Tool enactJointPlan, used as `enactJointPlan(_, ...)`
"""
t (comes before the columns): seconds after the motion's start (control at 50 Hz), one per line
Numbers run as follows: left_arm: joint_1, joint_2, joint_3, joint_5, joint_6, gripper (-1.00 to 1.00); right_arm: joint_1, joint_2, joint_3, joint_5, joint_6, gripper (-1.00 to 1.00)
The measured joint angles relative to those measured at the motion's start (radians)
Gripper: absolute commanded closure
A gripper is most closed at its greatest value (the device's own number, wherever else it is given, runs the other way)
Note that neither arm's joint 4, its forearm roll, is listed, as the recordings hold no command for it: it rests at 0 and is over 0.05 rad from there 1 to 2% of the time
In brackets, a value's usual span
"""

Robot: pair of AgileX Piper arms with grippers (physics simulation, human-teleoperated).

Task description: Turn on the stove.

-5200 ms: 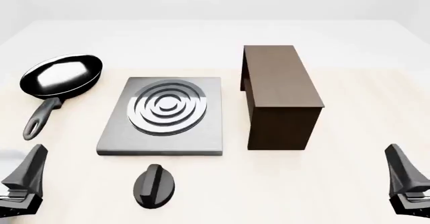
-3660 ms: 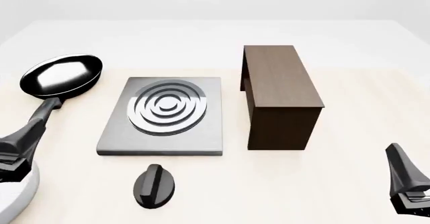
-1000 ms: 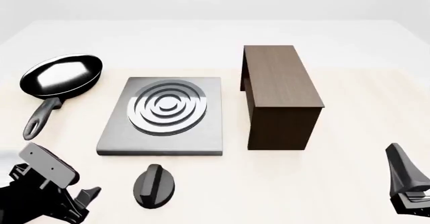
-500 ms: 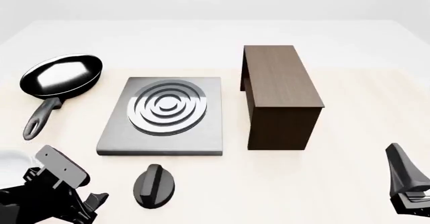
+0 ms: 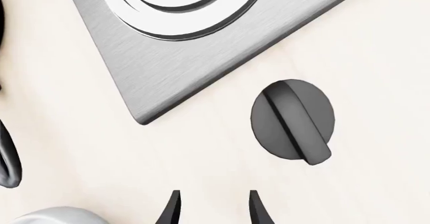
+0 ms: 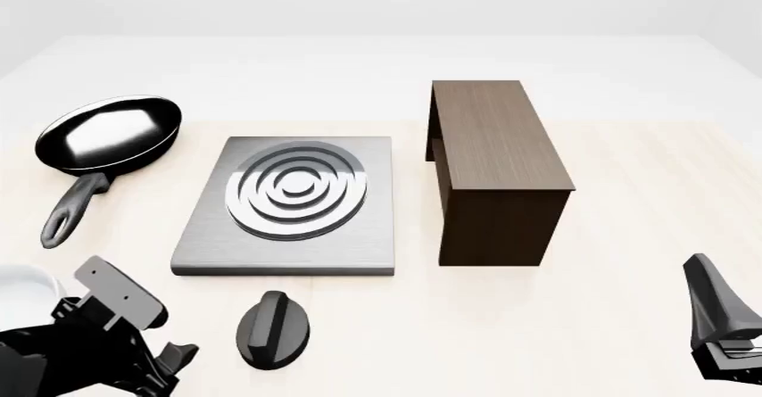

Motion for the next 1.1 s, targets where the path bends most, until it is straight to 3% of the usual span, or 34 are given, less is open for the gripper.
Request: enactJointPlan(1.1, -0.050, 0.126, -0.032, -0.023, -0.067, -1.00, 0.000, 0.000, 0.000, 0.000, -0.001, -1.00)
